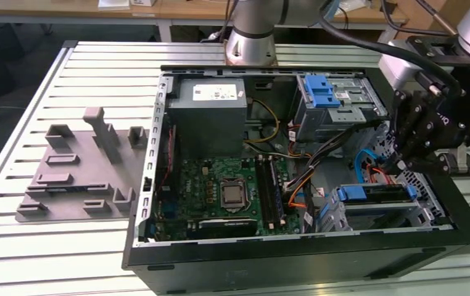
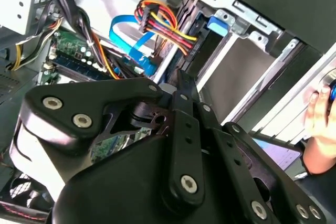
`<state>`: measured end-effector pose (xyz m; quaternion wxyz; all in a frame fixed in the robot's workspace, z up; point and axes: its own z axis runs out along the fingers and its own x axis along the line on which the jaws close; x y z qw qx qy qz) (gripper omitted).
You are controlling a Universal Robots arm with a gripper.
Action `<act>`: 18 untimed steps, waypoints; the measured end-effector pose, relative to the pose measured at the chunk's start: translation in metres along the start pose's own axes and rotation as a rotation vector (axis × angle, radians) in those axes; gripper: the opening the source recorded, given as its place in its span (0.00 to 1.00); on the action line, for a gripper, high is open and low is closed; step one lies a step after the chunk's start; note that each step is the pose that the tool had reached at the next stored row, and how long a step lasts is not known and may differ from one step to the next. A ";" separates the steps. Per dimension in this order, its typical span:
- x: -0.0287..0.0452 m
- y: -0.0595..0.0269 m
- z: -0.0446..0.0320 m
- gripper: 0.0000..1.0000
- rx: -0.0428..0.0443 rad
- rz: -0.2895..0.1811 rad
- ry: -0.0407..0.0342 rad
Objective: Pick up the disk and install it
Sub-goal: 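Insert the second disk wire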
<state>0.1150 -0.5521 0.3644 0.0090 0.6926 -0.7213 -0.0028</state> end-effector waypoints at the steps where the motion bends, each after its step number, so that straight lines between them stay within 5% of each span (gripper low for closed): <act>1: -0.0007 0.0006 -0.0006 0.10 -0.0008 0.001 -0.0008; 11: -0.0176 0.0018 -0.0032 0.10 -0.0126 0.001 -0.0008; 18: -0.0211 0.0019 -0.0022 0.18 -0.0162 0.001 -0.0008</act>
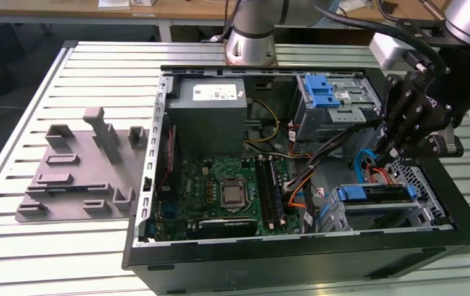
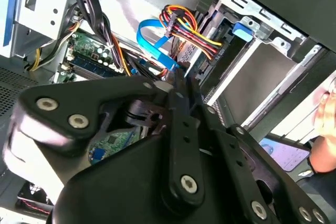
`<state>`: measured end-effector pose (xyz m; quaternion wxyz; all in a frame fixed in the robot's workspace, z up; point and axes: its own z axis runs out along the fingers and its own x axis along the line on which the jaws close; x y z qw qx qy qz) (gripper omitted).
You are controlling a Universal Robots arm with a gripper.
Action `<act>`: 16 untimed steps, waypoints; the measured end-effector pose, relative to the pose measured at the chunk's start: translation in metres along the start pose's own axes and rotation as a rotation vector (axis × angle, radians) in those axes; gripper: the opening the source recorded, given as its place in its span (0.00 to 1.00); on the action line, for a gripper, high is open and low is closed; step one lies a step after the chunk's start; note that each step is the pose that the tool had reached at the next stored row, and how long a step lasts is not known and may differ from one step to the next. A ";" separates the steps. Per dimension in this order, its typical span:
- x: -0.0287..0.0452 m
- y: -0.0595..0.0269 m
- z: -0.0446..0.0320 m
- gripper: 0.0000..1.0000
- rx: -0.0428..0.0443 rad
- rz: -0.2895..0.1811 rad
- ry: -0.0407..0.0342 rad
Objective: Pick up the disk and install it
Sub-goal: 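Insert the second disk wire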
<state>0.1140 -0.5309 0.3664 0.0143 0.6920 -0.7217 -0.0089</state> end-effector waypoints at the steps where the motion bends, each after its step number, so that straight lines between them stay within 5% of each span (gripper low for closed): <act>1: -0.0001 0.0000 0.0004 0.24 -0.0006 0.000 0.0000; 12: -0.0006 -0.0008 0.0110 0.24 -0.0079 -0.002 -0.0060; 16: -0.0006 -0.0008 0.0113 0.16 -0.0080 -0.002 -0.0061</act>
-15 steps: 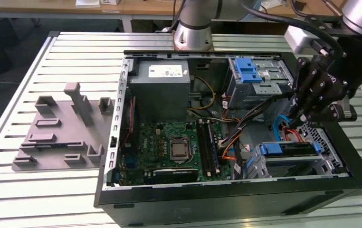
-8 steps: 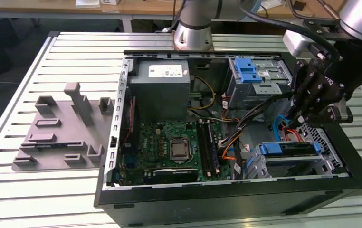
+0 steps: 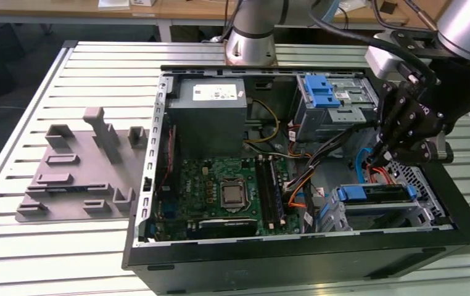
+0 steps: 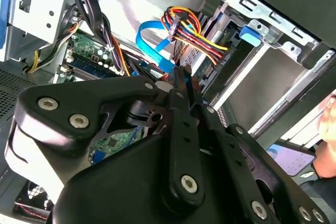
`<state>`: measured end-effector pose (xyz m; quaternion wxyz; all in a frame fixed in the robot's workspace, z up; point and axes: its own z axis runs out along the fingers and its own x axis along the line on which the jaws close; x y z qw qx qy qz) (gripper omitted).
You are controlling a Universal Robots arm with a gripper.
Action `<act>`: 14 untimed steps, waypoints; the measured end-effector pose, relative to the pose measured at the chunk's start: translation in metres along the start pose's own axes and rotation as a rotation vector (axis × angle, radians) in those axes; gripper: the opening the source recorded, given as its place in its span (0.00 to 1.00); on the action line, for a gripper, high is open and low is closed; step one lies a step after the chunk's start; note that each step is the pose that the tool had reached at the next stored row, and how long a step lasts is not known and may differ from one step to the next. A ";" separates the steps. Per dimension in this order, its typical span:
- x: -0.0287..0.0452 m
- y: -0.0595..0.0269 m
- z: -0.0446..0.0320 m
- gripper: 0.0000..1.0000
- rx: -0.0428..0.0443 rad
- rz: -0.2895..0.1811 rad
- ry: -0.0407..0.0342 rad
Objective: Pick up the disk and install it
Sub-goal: 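Insert the second disk wire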
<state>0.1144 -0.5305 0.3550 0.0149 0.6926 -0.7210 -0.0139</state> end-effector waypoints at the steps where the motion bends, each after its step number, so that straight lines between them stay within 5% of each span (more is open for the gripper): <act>1: 0.0000 0.0000 0.0000 0.16 0.0000 0.000 0.0000; 14: 0.0091 0.0007 0.0093 0.16 0.0094 -0.054 0.0009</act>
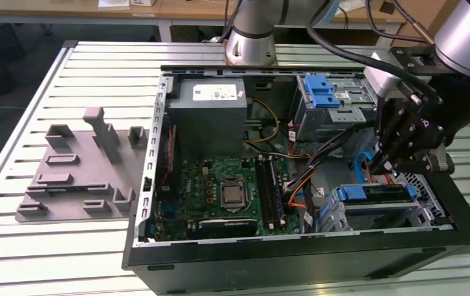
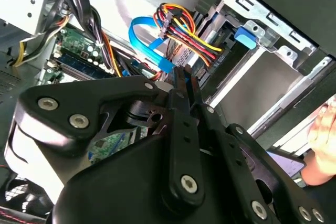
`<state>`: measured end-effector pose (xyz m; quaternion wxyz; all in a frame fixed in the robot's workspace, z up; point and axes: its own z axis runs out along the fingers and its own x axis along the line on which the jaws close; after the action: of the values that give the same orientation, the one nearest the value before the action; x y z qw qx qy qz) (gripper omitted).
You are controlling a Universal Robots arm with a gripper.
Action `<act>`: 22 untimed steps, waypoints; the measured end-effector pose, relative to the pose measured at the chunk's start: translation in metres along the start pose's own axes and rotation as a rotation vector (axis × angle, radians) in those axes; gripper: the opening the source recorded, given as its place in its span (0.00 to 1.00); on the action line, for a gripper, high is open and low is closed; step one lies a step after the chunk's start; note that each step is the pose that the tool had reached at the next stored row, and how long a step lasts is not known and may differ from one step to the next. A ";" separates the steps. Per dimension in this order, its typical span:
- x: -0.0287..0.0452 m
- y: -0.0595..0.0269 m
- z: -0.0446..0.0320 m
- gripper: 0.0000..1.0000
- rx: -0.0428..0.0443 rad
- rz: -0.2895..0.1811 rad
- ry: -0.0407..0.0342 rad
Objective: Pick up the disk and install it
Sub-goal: 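Insert the second disk wire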
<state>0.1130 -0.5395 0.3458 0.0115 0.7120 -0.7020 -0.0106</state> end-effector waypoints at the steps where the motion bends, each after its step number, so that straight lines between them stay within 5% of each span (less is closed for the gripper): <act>1: 0.0013 0.0005 0.0008 0.16 0.0014 -0.002 0.0002; 12: 0.0100 0.0032 0.0071 0.16 0.0194 -0.007 -0.0025; 22: 0.0171 0.0040 0.0118 0.16 0.0240 -0.007 -0.0050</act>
<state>0.1089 -0.5567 0.3341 0.0012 0.7145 -0.6996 -0.0039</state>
